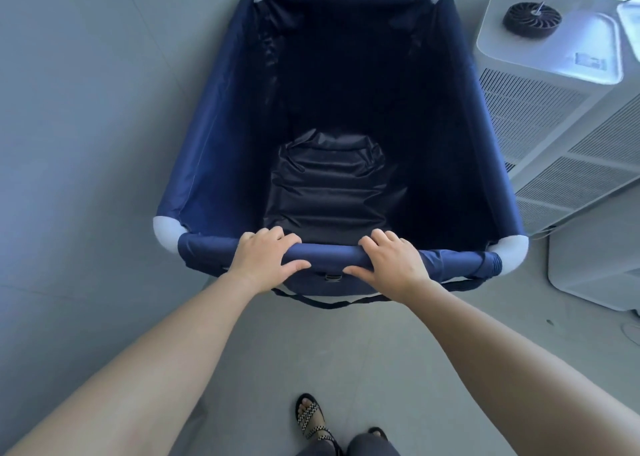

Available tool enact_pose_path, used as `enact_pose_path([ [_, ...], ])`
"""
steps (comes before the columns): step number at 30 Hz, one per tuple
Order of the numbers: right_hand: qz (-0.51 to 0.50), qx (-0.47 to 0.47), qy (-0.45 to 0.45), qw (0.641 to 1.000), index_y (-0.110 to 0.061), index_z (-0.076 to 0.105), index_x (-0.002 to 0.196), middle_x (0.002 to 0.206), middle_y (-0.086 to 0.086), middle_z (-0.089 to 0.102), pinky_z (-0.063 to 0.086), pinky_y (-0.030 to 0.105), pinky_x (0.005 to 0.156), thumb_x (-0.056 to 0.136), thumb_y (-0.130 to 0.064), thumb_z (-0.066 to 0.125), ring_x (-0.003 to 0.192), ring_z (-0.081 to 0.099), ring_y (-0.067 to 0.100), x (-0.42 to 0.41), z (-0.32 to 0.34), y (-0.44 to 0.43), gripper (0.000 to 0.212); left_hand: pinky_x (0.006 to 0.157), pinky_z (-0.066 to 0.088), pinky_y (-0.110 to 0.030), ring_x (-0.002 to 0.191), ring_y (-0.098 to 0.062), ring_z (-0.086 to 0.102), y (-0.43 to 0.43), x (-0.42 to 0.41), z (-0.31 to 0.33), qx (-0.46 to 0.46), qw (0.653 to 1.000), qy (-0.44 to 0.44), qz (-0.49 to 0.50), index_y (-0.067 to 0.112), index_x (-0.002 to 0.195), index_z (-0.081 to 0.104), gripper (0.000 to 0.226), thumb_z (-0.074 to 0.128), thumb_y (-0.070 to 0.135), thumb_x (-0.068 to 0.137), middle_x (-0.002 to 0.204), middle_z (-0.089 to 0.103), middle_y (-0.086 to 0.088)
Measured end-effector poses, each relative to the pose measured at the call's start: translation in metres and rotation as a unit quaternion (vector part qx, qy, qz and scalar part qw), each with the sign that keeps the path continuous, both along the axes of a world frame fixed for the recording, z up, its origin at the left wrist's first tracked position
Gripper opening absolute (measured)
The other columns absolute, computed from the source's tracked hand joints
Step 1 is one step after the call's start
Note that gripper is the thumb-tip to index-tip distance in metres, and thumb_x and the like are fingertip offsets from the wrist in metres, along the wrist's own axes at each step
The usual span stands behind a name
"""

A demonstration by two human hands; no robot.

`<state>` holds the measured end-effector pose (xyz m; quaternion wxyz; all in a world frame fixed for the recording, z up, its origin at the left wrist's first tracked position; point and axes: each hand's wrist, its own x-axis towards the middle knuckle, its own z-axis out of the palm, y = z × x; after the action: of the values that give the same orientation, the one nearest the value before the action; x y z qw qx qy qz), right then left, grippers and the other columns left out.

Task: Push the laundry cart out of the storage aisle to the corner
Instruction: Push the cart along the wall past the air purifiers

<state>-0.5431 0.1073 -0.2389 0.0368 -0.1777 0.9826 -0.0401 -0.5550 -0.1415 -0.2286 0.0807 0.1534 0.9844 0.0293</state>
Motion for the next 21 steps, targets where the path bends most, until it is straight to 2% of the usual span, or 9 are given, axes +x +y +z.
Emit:
enact_pose_path([
  [3, -0.014, 0.005, -0.024, 1.000, -0.018, 0.052, 0.112, 0.104, 0.000, 0.055, 0.039, 0.033, 0.077, 0.086, -0.067, 0.038, 0.094, 0.052, 0.021, 0.008, 0.004, 0.005, 0.057, 0.095, 0.030, -0.036, 0.101, -0.019, 0.050, 0.007, 0.012, 0.002, 0.014, 0.999, -0.017, 0.037, 0.038, 0.121, 0.048, 0.043, 0.042, 0.063, 0.087, 0.107, 0.056, 0.006],
  [6, -0.032, 0.031, -0.029, 0.999, -0.019, 0.050, 0.111, 0.105, -0.001, 0.054, 0.038, 0.036, 0.080, 0.087, -0.067, 0.036, 0.095, 0.051, 0.022, 0.015, 0.007, 0.013, 0.055, 0.101, 0.026, -0.036, 0.106, -0.019, 0.048, 0.010, 0.019, 0.003, 0.007, 0.998, -0.031, 0.050, 0.039, 0.122, 0.045, 0.039, 0.042, 0.060, 0.089, 0.110, 0.054, 0.007],
  [13, -0.019, 0.045, -0.057, 0.997, -0.019, 0.050, 0.112, 0.107, 0.000, 0.052, 0.037, 0.037, 0.078, 0.089, -0.063, 0.038, 0.093, 0.051, 0.023, 0.016, 0.007, 0.013, 0.051, 0.098, 0.025, -0.038, 0.110, -0.020, 0.043, 0.009, 0.009, 0.011, -0.008, 0.986, -0.155, 0.055, 0.041, 0.124, 0.041, 0.041, 0.041, 0.061, 0.088, 0.117, 0.047, 0.009],
  [21, -0.024, 0.032, -0.065, 0.997, -0.020, 0.050, 0.113, 0.106, -0.001, 0.052, 0.038, 0.036, 0.078, 0.089, -0.063, 0.037, 0.093, 0.051, 0.021, 0.011, 0.006, 0.013, 0.050, 0.096, 0.023, -0.035, 0.102, -0.015, 0.042, 0.009, 0.004, 0.015, 0.031, 0.986, -0.145, 0.078, 0.043, 0.118, 0.046, 0.038, 0.047, 0.062, 0.085, 0.108, 0.049, 0.013],
])
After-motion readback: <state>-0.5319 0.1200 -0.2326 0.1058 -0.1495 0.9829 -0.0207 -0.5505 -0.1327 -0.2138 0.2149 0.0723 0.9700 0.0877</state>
